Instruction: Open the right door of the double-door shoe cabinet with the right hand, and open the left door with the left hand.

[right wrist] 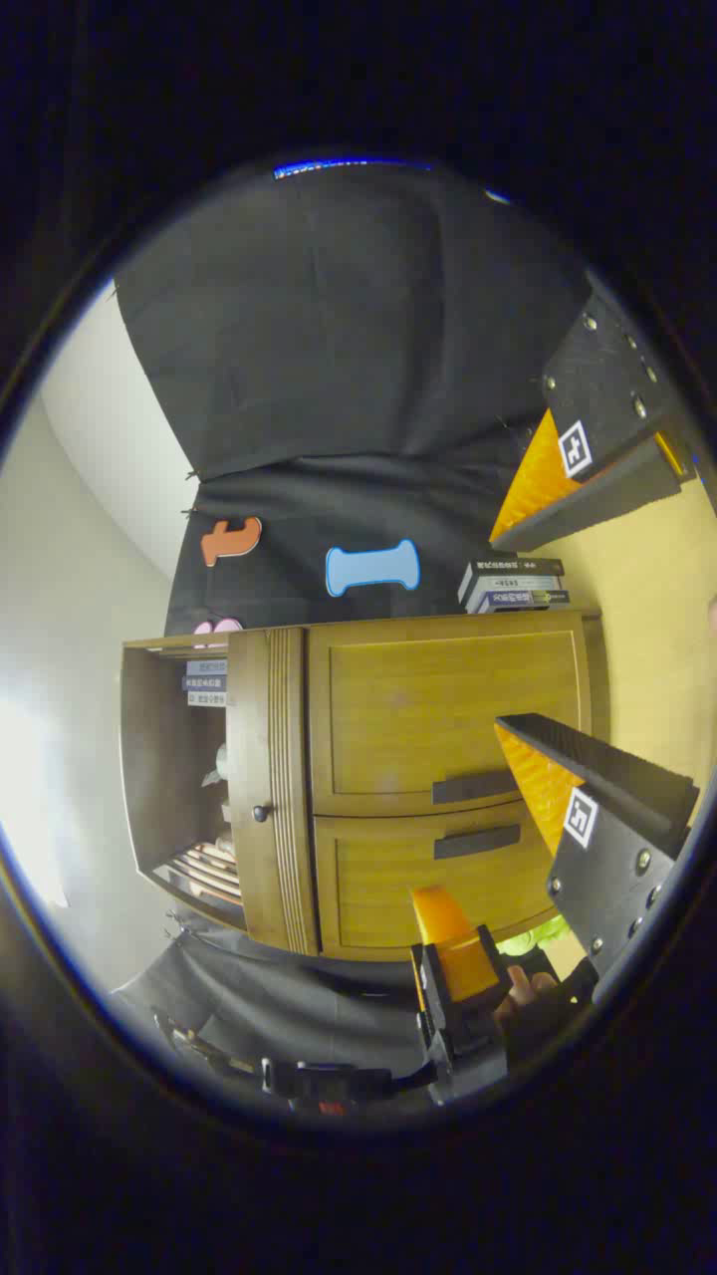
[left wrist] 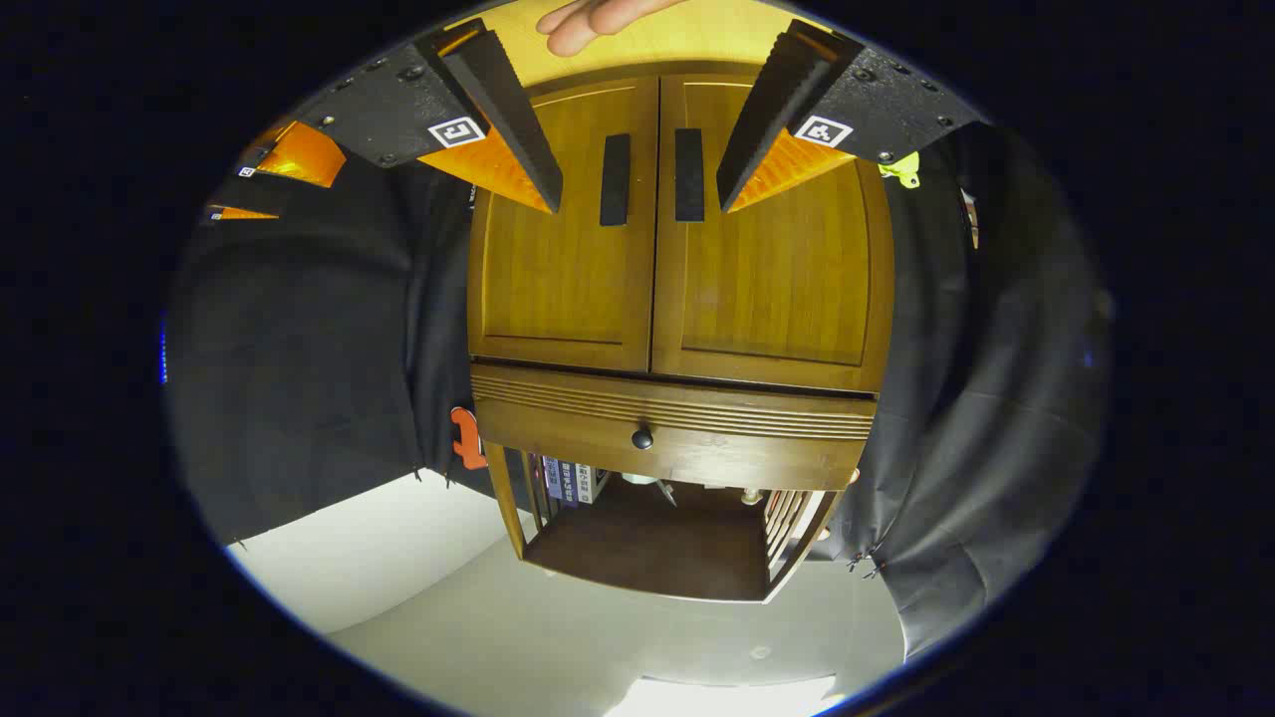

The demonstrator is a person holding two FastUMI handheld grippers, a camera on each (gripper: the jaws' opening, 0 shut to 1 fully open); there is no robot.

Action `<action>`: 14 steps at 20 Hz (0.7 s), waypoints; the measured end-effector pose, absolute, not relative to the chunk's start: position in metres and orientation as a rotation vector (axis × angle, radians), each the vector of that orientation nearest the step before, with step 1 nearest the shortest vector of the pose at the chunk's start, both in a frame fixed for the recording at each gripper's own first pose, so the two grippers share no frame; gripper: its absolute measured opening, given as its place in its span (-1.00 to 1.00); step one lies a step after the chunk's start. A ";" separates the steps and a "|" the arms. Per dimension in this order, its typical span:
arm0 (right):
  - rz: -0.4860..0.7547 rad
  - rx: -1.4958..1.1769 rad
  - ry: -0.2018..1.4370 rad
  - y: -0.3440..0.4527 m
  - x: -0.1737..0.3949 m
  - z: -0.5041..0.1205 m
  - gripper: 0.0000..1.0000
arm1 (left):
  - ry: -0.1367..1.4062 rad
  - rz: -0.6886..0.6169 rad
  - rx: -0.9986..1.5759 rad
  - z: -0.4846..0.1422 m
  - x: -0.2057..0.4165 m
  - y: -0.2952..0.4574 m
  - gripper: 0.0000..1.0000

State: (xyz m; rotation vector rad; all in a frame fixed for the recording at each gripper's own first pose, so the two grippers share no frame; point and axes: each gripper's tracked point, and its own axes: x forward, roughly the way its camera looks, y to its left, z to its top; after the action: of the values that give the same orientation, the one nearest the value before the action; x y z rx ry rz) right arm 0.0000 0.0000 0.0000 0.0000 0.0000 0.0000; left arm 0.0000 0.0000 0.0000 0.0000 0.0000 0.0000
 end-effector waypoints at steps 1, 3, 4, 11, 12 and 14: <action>-0.002 0.001 -0.002 -0.001 -0.001 0.000 0.94 | -0.003 -0.001 0.000 0.001 -0.001 0.000 0.89; -0.004 0.001 -0.001 -0.001 0.000 0.000 1.00 | -0.006 -0.002 -0.001 0.002 -0.002 0.002 0.89; -0.005 -0.001 -0.001 0.000 0.001 0.001 0.94 | -0.005 -0.004 -0.002 0.002 -0.002 0.001 0.94; -0.003 -0.008 0.005 0.004 0.004 -0.002 0.94 | 0.004 -0.004 -0.006 0.003 0.001 0.005 0.94; 0.001 -0.009 0.006 0.005 0.005 -0.002 0.94 | 0.005 0.000 -0.007 0.003 0.002 0.006 0.89; 0.006 -0.029 0.003 0.007 0.008 -0.002 0.95 | 0.007 0.004 -0.004 0.003 0.002 0.007 0.89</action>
State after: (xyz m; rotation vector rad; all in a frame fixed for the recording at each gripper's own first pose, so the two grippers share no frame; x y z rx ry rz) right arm 0.0084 0.0065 -0.0017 -0.0293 0.0028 0.0057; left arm 0.0022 0.0069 0.0028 -0.0038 0.0068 0.0038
